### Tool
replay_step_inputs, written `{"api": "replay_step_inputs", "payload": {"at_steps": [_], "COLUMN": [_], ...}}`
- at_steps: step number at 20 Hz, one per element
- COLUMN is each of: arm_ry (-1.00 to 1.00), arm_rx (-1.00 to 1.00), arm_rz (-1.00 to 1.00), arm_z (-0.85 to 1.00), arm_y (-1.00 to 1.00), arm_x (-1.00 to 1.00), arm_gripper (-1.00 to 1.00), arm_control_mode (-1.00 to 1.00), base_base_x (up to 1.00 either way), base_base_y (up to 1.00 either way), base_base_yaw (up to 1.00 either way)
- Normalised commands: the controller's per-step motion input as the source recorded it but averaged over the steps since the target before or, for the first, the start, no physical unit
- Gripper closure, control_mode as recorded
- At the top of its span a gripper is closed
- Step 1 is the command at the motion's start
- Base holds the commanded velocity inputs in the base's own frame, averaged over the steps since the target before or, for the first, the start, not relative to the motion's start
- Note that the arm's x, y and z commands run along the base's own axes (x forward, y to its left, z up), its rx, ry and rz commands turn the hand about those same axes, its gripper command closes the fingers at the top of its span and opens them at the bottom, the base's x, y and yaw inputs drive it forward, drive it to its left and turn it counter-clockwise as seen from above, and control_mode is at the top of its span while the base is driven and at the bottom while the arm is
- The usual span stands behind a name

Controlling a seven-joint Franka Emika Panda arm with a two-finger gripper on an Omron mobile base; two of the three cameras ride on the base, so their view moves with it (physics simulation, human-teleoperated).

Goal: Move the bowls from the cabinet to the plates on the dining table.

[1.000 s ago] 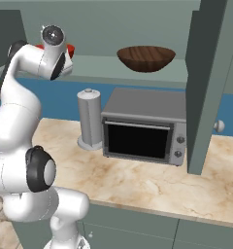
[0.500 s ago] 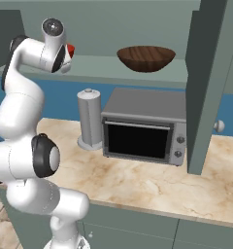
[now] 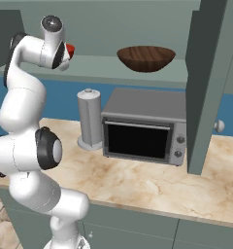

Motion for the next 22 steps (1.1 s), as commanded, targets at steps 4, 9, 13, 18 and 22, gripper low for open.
{"api": "replay_step_inputs", "payload": {"at_steps": [4, 9, 13, 18, 22], "arm_ry": [0.00, 0.00, 0.01, 0.01, 0.04], "arm_rx": [0.00, 0.00, 0.00, -0.01, -0.01], "arm_rz": [0.00, 0.00, 0.00, 0.00, 0.00], "arm_z": [-0.20, -0.17, -0.12, -0.04, -0.01], "arm_y": [0.04, 0.02, 0.02, 0.05, 0.12], "arm_x": [0.06, 0.01, 0.00, 0.03, 0.16], "arm_gripper": [-1.00, -1.00, -1.00, -1.00, -1.00], "arm_control_mode": [-1.00, -1.00, -1.00, -1.00, -1.00], "base_base_x": [0.00, 0.00, 0.00, 0.00, 0.00], "base_base_y": [0.00, 0.00, 0.00, 0.00, 0.00], "base_base_yaw": [0.00, 0.00, 0.00, 0.00, 0.00]}}
